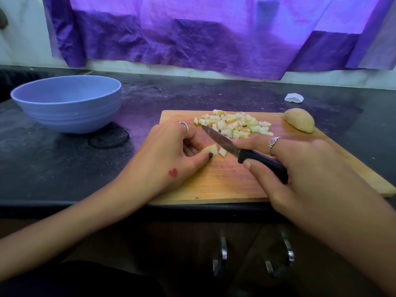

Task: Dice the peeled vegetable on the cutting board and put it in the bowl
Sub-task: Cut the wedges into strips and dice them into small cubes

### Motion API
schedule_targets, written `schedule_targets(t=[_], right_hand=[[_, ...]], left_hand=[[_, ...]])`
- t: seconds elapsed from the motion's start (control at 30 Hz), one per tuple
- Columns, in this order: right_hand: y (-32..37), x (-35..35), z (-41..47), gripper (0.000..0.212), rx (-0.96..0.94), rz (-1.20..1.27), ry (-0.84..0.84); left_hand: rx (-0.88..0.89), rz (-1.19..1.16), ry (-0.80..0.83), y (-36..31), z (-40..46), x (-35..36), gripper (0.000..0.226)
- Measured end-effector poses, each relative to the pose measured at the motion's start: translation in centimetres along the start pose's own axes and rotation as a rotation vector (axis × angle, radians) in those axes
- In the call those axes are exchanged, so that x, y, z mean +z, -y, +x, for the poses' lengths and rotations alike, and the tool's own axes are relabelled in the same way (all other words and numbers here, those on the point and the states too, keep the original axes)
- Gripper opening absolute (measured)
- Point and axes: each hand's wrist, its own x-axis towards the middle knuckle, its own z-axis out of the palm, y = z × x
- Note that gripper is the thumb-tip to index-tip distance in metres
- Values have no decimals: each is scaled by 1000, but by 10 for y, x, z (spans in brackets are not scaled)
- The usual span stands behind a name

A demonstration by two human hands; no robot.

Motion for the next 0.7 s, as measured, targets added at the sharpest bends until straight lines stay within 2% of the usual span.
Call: schedule_targets(t=[0.43,0.7], right_hand=[[18,10,19,35,20,-60,140],[5,-2,-12,40,4,-132,102]], left_hand=[[14,61,6,0,-1,-2,6],[14,32,-5,2,-2,-2,7]])
